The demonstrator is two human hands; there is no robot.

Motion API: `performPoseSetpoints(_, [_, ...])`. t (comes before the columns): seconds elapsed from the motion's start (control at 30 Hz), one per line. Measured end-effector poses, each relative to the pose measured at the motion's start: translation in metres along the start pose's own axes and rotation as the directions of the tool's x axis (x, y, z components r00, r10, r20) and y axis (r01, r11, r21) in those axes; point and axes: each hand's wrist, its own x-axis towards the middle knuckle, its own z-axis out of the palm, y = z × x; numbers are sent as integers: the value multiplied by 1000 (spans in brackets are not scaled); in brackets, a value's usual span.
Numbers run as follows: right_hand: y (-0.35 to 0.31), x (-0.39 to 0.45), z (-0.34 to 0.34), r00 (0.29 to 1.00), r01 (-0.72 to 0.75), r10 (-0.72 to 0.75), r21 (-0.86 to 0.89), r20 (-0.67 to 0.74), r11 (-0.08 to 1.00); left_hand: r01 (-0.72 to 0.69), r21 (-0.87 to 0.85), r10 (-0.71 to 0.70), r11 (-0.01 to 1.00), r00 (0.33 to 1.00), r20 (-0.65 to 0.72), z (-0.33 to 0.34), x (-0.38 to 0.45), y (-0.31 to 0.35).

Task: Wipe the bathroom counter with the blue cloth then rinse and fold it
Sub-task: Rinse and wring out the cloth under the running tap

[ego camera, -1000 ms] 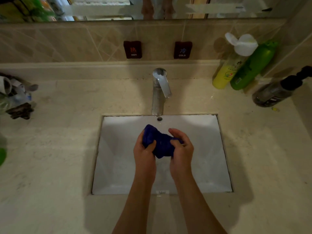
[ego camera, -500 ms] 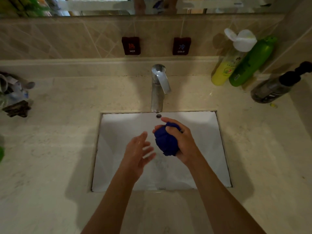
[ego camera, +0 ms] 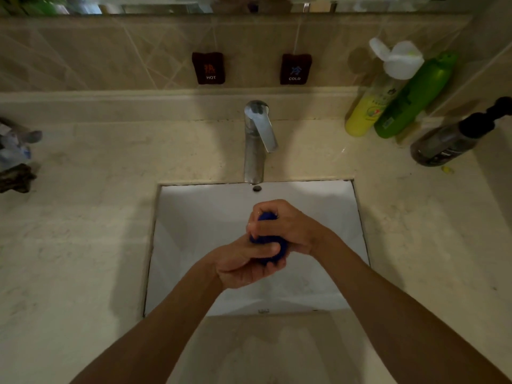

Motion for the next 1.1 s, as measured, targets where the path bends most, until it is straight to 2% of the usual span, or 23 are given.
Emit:
performPoseSetpoints(0.1, [11,7,9,981,-51,28,-117,-191,992,40,106,-25,994,990,-139,3,11,-5])
performPoseSetpoints(0.17, [21,10,18,953,-65,35,-90,-300,994,106,200,-58,974,970,-235,3,16,-10])
performPoseSetpoints(0.23, [30,12,24,929,-85,49,-82,-368,993,166,307,-60,937,942,-329,4,19,-15])
performPoseSetpoints(0.37, [43,22,30,879,-143,83,-94,-469,985,245,402,-16,882,869,-495,-1,27,-24])
performPoseSetpoints(0.43, [48,28,33,837,-187,120,-73,-534,980,323,559,78,764,813,-578,-4,35,-29])
performPoseSetpoints(0.47, [50,30,34,812,-217,149,-53,-564,975,367,658,155,657,789,-595,-5,38,-32])
performPoseSetpoints(0.57, [58,36,37,719,-298,232,11,-656,954,405,865,364,296,790,-494,-6,40,-44])
performPoseSetpoints(0.63, [62,38,39,658,-358,265,17,-705,933,428,880,422,203,773,-473,-7,37,-52])
performPoseSetpoints(0.8, [66,40,48,536,-466,334,58,-776,883,538,816,492,210,664,-564,-10,37,-68])
performPoseSetpoints(0.97, [57,34,49,481,-491,315,46,-818,870,561,821,569,106,643,-513,4,34,-72])
performPoseSetpoints(1.03, [53,31,48,508,-420,282,52,-814,906,560,823,593,97,631,-500,7,33,-67])
performPoseSetpoints(1.07, [47,29,48,562,-366,260,46,-785,929,544,826,606,148,610,-511,7,32,-62])
performPoseSetpoints(1.1, [42,26,46,627,-314,236,36,-743,949,495,834,594,244,603,-532,7,31,-56])
